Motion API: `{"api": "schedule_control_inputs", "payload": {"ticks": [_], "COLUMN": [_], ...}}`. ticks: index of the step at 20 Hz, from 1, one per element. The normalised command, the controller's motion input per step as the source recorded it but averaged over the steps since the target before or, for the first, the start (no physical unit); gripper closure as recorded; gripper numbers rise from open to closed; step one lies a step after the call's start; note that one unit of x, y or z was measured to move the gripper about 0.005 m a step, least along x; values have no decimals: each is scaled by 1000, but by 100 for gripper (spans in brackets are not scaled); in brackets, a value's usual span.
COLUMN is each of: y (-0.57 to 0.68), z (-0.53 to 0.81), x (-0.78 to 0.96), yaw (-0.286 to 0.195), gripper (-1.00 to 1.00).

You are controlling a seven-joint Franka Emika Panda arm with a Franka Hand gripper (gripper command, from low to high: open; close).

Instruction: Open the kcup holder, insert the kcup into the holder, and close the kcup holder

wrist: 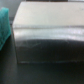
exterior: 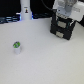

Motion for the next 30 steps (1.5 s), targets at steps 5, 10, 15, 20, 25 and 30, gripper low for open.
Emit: {"api": "schedule_control_inputs", "payload": {"ticks": [5, 10, 15, 20, 25, 30], "y": [1, -1, -23, -121, -186, -229], "z": [-9, -9, 114, 248, 185, 203], "x": [41, 50, 541, 686, 648, 956], "yaw": [-4, -3, -34, -44, -43, -75], "gripper": [100, 100, 100, 100, 100, 100]}}
